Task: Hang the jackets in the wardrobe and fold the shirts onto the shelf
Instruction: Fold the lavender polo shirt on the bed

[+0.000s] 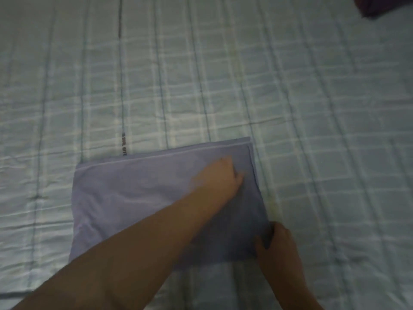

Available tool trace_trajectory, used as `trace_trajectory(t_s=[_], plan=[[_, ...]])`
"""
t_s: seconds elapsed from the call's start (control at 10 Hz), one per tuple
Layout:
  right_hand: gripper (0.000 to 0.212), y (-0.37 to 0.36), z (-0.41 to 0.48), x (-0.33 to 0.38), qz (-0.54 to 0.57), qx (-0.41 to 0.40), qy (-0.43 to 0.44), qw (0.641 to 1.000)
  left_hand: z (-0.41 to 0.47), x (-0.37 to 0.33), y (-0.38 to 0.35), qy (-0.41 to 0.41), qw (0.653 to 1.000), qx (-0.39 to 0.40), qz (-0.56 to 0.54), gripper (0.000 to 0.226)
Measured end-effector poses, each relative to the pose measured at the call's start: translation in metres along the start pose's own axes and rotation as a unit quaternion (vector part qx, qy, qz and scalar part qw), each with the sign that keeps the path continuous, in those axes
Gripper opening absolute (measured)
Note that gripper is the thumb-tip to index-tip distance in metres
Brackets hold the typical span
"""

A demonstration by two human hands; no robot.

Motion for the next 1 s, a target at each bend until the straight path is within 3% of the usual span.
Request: trace_trajectory(t_s=[0.1,0.2,0.3,0.4,0.6,0.8,0.9,1.0], plan=[[0.031,-0.006,0.002,-0.005,0.008,0.044,-0.024,0.999,0.03,-0.039,-0.013,0.001,1.0,-0.012,-0.007,0.045],[0.035,-0.007,0.002,-0.001,-0.012,0.064,-0.005,0.998,0.051,-0.047,-0.027,0.058,0.998,-0.006,0.004,0.059],[0.036,-0.006,0.005,0.004,0.0,0.056,0.01,0.998,0.062,-0.046,-0.038,0.098,0.995,-0.011,0.03,0.076],[0.035,-0.005,0.007,0.002,-0.001,0.056,0.005,0.998,0.068,-0.046,-0.042,0.1,0.993,-0.015,0.056,0.078],[0.026,-0.004,0.006,0.009,-0.065,0.045,0.045,0.996,0.075,-0.04,-0.049,0.105,0.994,-0.011,0.024,0.056],[0.026,-0.008,-0.007,0.02,-0.017,0.049,0.026,0.998,0.074,-0.036,-0.051,0.074,0.995,0.026,0.061,0.042],[0.032,-0.008,-0.019,0.038,0.025,0.047,0.046,0.998,0.053,-0.025,-0.015,0.129,0.986,-0.005,-0.103,0.034],[0.034,-0.005,-0.034,0.06,0.022,0.031,0.07,0.997,0.046,-0.008,0.009,0.107,0.989,-0.035,-0.093,0.026]])
Point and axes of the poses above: each hand's wrist, its own z-axis towards the middle knuckle, its own y-axis out of the back of the hand, x = y × z, the point moved 9 cm from there along z, towards the middle knuckle, and after that the axes turned 5 degrees about y, right-handed, at the moved point
